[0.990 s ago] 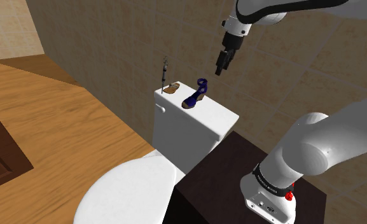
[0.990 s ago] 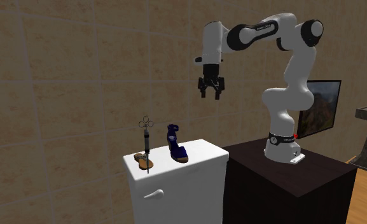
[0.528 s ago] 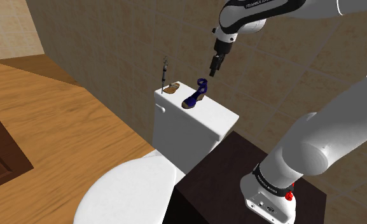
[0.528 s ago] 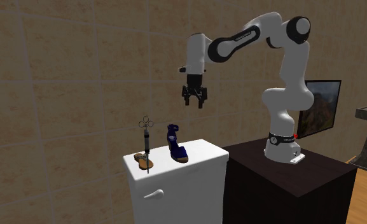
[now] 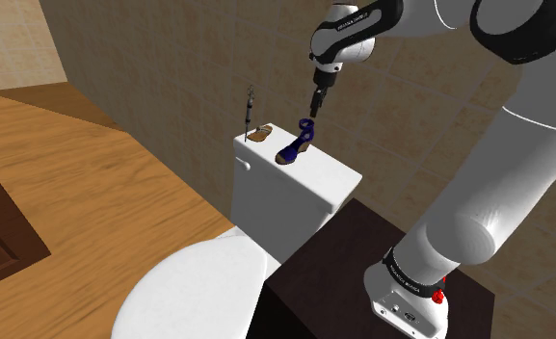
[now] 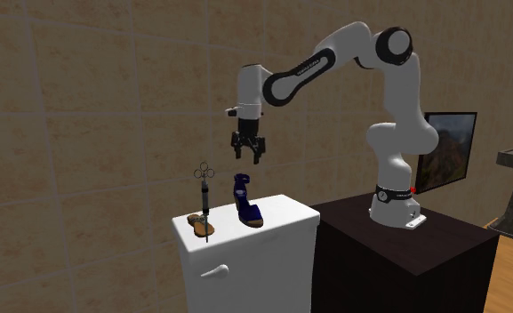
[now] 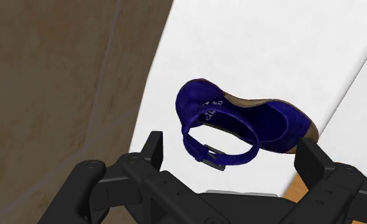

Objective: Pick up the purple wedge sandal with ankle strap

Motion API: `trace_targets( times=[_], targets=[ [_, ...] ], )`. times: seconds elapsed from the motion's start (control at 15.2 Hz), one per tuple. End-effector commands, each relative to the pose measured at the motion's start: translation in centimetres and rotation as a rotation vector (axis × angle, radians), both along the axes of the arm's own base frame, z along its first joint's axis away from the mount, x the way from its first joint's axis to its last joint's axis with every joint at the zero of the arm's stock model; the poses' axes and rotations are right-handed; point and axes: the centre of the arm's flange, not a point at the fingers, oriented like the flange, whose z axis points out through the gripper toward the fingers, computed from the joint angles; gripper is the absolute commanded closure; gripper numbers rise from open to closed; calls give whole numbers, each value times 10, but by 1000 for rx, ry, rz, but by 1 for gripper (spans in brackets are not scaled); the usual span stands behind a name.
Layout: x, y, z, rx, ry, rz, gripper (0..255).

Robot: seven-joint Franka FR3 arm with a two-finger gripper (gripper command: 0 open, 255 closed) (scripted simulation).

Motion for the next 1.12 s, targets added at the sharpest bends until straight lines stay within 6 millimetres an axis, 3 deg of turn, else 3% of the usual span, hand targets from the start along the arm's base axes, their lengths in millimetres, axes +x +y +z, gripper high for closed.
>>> trace_targets(
  times=[0.0,0.13,0.59,0.73,0.79,1.06],
  targets=[
    [17,-13,-14,-13,1,31,0],
    [30,-22,-22,-21,2,50,0],
    [30,-22,-62,-21,2,50,0],
    [30,-22,-62,-21,2,50,0],
    [30,-22,-64,-21,2,50,255],
    [33,-22,-63,-21,2,49,255]
  ],
)
